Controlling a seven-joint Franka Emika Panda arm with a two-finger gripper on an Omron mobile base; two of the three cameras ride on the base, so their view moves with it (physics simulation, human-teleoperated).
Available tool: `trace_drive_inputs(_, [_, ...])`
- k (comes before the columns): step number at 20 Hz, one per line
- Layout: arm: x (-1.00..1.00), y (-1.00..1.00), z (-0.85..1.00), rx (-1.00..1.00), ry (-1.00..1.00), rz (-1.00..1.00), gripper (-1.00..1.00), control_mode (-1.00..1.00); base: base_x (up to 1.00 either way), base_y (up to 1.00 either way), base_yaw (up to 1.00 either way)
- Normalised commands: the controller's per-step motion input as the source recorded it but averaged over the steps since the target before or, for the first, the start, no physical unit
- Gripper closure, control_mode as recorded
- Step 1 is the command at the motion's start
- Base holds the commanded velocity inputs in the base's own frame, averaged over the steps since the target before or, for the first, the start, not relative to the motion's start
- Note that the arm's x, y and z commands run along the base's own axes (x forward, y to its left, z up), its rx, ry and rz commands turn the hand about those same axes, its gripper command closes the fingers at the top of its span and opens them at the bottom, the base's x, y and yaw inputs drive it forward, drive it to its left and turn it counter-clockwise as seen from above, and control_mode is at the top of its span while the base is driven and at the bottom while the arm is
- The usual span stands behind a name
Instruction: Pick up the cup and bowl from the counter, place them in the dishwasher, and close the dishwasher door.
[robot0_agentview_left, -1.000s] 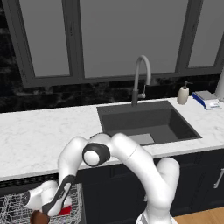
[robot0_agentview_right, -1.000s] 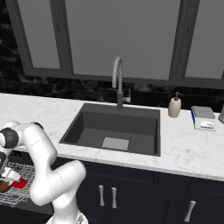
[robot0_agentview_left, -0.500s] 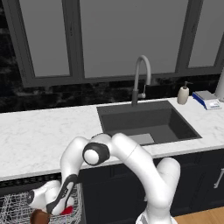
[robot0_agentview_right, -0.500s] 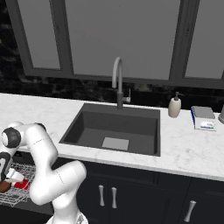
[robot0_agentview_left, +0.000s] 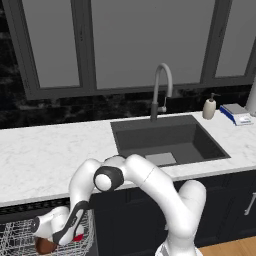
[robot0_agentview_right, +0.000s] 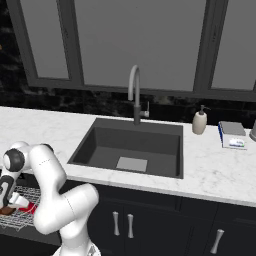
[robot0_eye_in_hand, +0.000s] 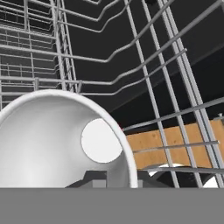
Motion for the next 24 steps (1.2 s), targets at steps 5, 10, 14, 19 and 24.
trace_drive_inputs(5, [0.0,0.0,0.0,0.0,0.0,0.0,-1.0,-1.0,0.0,0.0,0.0])
trace_drive_inputs(10, [0.0,0.04,0.05,-0.01,0.0,0.0,-1.0,-1.0,0.0,0.0,0.0])
trace_drive_inputs(14, [-0.02,0.17,0.2,0.0,0.0,0.03,-1.0,-1.0,0.0,0.0,0.0])
trace_drive_inputs(19, [-0.06,0.25,0.33,0.08,0.0,0.06,-1.0,-1.0,0.0,0.0,0.0])
trace_drive_inputs(24, [-0.01,0.21,0.2,0.27,-0.04,0.04,-1.0,-1.0,0.0,0.0,0.0])
